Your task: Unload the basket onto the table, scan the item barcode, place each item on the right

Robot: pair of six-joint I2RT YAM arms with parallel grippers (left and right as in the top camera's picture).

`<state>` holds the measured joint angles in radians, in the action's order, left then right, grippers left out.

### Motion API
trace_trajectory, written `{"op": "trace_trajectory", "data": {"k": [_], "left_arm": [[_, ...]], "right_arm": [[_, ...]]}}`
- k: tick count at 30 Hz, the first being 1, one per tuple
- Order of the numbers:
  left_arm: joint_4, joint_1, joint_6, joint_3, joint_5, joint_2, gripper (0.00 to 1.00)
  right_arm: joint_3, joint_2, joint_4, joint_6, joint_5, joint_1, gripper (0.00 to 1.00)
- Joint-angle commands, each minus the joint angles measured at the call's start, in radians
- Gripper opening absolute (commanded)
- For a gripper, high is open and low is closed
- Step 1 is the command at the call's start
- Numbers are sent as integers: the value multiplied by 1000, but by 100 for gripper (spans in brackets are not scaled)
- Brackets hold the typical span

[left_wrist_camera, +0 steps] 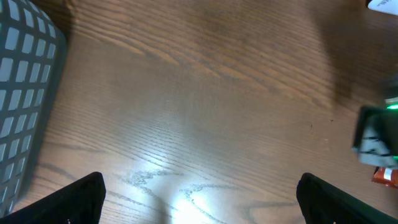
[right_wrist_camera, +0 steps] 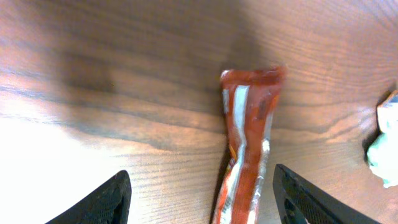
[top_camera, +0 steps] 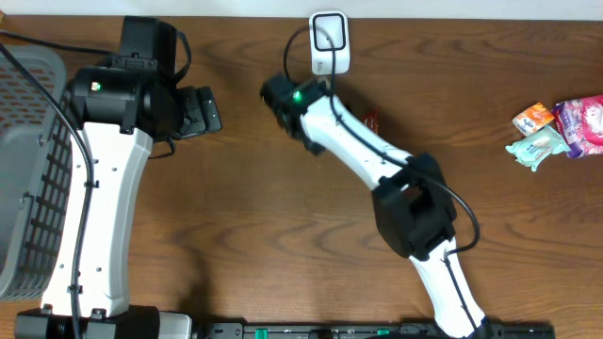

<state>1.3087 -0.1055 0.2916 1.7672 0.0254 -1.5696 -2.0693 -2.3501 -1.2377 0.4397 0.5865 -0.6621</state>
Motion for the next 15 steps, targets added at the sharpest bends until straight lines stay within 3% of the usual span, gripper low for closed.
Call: {"op": "trace_trajectory", "data": {"k": [1, 4, 5, 9, 13, 15], "left_arm": [[4, 3, 8, -2, 1, -7, 98], [4, 3, 8, -2, 1, -7, 98], [4, 3, 8, -2, 1, -7, 98], [4, 3, 8, -2, 1, -7, 98], [4, 3, 8, -2, 1, -7, 98], [4, 3, 8, -2, 1, -7, 98]], "right_arm": [[-155, 7, -73, 8, -94, 74, 69], [-254, 7, -167, -50, -216, 158, 66], [-272, 7, -191, -94, -284, 188, 61], [-263, 6, -280, -270, -596, 331, 24], [-164, 6, -309, -273, -706, 434, 7], [-104, 6, -289, -273, -767, 463, 3]]}}
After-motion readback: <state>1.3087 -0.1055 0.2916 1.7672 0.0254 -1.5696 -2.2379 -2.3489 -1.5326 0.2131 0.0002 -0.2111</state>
